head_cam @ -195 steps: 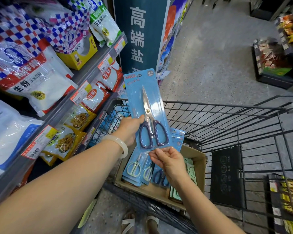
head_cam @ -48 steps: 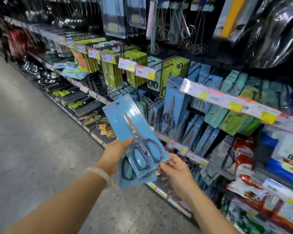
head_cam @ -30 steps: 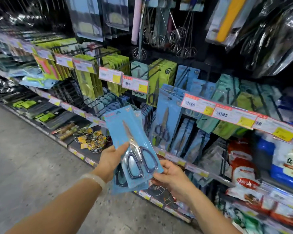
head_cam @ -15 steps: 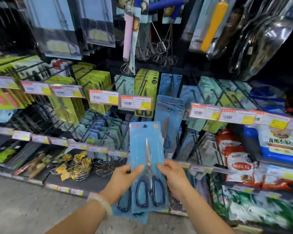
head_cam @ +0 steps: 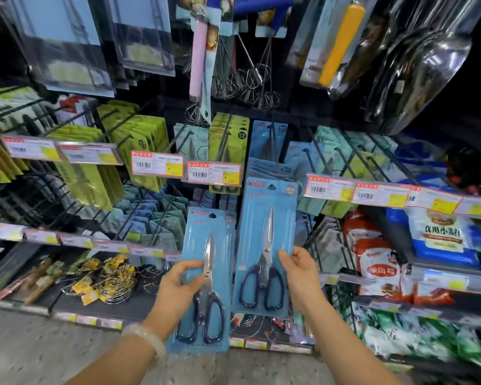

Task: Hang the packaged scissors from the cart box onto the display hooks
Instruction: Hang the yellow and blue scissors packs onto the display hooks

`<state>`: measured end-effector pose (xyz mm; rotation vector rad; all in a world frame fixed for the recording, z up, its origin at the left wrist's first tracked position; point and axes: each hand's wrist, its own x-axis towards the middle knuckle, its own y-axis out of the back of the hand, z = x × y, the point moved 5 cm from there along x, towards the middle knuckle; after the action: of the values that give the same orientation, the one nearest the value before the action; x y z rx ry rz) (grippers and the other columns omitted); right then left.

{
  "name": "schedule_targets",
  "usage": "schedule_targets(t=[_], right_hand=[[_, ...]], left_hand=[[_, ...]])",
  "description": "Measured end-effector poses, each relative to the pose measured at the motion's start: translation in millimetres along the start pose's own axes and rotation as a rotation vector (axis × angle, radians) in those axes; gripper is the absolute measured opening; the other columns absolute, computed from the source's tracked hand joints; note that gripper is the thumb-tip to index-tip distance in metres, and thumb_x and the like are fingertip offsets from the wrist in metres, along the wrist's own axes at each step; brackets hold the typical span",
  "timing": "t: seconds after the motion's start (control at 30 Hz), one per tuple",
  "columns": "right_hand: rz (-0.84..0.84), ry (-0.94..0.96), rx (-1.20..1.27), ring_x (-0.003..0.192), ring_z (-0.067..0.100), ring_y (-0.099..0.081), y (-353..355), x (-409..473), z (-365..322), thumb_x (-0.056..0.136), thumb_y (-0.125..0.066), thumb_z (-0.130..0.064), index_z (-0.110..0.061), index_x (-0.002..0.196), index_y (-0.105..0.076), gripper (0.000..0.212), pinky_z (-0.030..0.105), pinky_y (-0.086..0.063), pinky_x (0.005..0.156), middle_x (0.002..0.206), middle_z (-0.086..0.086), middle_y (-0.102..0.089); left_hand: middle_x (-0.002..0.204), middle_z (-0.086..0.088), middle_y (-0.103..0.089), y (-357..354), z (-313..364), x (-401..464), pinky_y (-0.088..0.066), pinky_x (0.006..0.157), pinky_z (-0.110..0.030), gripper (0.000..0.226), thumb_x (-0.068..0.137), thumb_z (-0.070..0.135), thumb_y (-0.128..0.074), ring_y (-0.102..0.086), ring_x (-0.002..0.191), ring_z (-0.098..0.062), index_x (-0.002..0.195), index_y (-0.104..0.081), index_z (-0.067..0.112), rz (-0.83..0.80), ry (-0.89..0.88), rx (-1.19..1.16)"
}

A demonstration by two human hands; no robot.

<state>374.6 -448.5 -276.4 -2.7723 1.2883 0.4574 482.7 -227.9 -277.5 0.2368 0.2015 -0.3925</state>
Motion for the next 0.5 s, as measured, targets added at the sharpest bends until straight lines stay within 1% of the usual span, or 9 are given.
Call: schedule_targets(t=[0.07, 0.13, 0.2, 0.23, 0.27, 0.3, 0.33, 0.4, 0.5], right_hand=[[0.000, 0.011, -0.026, 0.079, 0.024, -0.054, 1, 6, -3, 0.091, -0.058, -0.019, -0.018, 0.085, -0.052, 0.009, 0.053, -0.050, 0.082, 0.088, 0.018, -0.062], [0.002, 0.026, -0.050, 0.078, 0.023, -0.053, 1, 12, -6, 0.092, -0.057, -0.017, -0.015, 0.089, -0.052, 0.005, 0.042, -0.049, 0.075, 0.089, 0.012, -0.060], [0.020, 0.043, -0.055, 0.079, 0.022, -0.053, 2, 20, -6, 0.092, -0.056, -0.016, -0.016, 0.089, -0.051, 0.006, 0.037, -0.046, 0.074, 0.086, 0.009, -0.058], [0.030, 0.047, -0.058, 0.080, 0.021, -0.053, 0, 24, -7, 0.092, -0.055, -0.015, -0.015, 0.090, -0.051, 0.005, 0.036, -0.045, 0.074, 0.086, 0.007, -0.058], [0.032, 0.044, -0.071, 0.080, 0.021, -0.053, -2, 29, -6, 0.092, -0.055, -0.015, -0.012, 0.094, -0.051, 0.005, 0.035, -0.044, 0.074, 0.087, 0.007, -0.057], [0.025, 0.030, -0.084, 0.081, 0.020, -0.053, -4, 34, -6, 0.093, -0.054, -0.016, -0.009, 0.098, -0.051, 0.009, 0.034, -0.044, 0.074, 0.089, 0.008, -0.058], [0.011, 0.014, -0.096, 0.083, 0.020, -0.053, -8, 39, -5, 0.093, -0.054, -0.017, -0.008, 0.102, -0.050, 0.013, 0.034, -0.045, 0.076, 0.094, 0.009, -0.059], [-0.032, -0.021, -0.112, 0.094, 0.023, -0.056, -15, 50, -4, 0.094, -0.054, -0.021, -0.008, 0.107, -0.051, 0.019, 0.037, -0.047, 0.089, 0.110, 0.010, -0.060], [-0.045, -0.080, -0.145, 0.121, 0.028, -0.050, -22, 70, -6, 0.093, -0.054, -0.032, 0.000, 0.134, -0.041, 0.053, 0.037, -0.039, 0.104, 0.133, 0.007, -0.050]], left_hand=[[0.083, 0.000, -0.060, 3, 2, 1, -0.036, 0.042, -0.004, 0.020, 0.084, -0.002, -0.065, -0.046, 0.044, 0.003, 0.090, -0.062, 0.017, 0.038, -0.001, -0.021], [0.079, -0.003, -0.058, 8, 2, 3, -0.034, 0.040, -0.011, 0.018, 0.085, 0.002, -0.065, -0.040, 0.037, 0.000, 0.090, -0.061, 0.018, 0.068, 0.020, -0.027], [0.076, -0.007, -0.058, 12, 1, 5, -0.035, 0.040, -0.017, 0.019, 0.084, 0.006, -0.067, -0.037, 0.038, -0.007, 0.086, -0.057, 0.023, 0.078, 0.054, -0.042], [0.079, -0.009, -0.059, 14, 0, 5, -0.042, 0.046, -0.021, 0.021, 0.084, 0.006, -0.068, -0.044, 0.046, -0.013, 0.086, -0.055, 0.023, 0.086, 0.069, -0.066], [0.086, -0.011, -0.061, 16, 0, 6, -0.050, 0.058, -0.032, 0.024, 0.083, 0.004, -0.068, -0.051, 0.059, -0.016, 0.086, -0.053, 0.023, 0.096, 0.084, -0.087], [0.095, -0.013, -0.063, 17, -2, 6, -0.053, 0.070, -0.043, 0.029, 0.081, 0.002, -0.069, -0.056, 0.070, -0.022, 0.086, -0.050, 0.023, 0.108, 0.098, -0.107], [0.103, -0.017, -0.062, 18, -2, 6, -0.052, 0.077, -0.049, 0.033, 0.080, -0.002, -0.069, -0.058, 0.078, -0.026, 0.086, -0.047, 0.022, 0.122, 0.113, -0.139], [0.112, -0.021, -0.060, 16, -2, 5, -0.052, 0.078, -0.047, 0.039, 0.077, -0.007, -0.070, -0.061, 0.085, -0.031, 0.088, -0.043, 0.019, 0.127, 0.130, -0.202], [0.109, -0.018, -0.061, 10, -3, 4, -0.052, 0.079, -0.041, 0.046, 0.075, -0.007, -0.073, -0.063, 0.090, -0.032, 0.099, -0.040, 0.014, 0.124, 0.143, -0.208]])
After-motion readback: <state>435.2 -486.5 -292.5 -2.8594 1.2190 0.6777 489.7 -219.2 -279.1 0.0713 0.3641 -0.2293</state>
